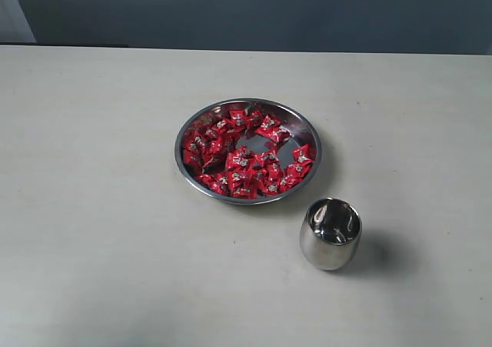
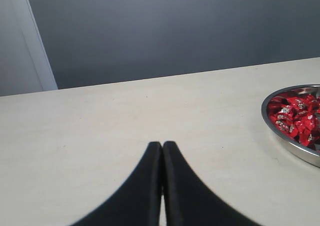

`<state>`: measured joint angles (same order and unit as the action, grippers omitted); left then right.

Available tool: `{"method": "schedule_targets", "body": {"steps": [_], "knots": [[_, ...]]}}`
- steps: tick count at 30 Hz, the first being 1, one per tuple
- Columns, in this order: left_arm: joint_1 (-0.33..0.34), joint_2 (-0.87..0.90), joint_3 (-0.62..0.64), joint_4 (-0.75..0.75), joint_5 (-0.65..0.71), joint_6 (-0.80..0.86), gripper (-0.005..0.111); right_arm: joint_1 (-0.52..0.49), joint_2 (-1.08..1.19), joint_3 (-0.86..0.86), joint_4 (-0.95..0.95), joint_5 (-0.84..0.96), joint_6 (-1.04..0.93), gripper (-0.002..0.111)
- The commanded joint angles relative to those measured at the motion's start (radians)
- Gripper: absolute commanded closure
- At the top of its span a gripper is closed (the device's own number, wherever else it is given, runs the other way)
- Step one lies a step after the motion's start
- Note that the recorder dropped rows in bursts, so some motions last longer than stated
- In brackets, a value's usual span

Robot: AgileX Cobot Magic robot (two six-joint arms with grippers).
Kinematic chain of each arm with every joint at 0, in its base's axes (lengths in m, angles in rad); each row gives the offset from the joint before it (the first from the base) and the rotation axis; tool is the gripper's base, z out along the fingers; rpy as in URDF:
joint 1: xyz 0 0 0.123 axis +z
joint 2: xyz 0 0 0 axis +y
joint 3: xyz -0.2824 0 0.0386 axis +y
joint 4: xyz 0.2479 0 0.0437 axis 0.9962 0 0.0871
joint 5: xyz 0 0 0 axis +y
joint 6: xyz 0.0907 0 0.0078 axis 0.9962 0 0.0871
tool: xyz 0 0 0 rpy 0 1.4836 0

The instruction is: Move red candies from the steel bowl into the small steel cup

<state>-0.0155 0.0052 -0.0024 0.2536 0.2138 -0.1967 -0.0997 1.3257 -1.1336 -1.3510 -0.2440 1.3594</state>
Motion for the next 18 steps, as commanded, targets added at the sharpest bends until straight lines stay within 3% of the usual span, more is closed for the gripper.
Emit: {"method": "schedule_targets", "body": {"steps": [1,4,9,14,18], "knots": [[-0.006,-0.005,0.002,-0.001,-0.006,-0.004,0.106,0.092,0.218,-0.250,-0.012,0.552,-0.104,0.108],[-0.006,-0.005,0.002,-0.001,-0.006,-0.004,0.106,0.132,0.329,-0.331,0.254,0.857,-0.496,0.108],[-0.006,-0.005,0.002,-0.001,-0.006,-0.004,0.106,0.145,0.510,-0.424,1.054,1.023,-1.235,0.108],[-0.006,-0.005,0.002,-0.001,-0.006,-0.004,0.106,0.210,0.622,-0.457,1.601,1.058,-1.673,0.108],[-0.006,-0.005,0.002,-0.001,-0.006,-0.004,0.106,0.323,0.664,-0.483,1.801,1.056,-1.873,0.107]]}}
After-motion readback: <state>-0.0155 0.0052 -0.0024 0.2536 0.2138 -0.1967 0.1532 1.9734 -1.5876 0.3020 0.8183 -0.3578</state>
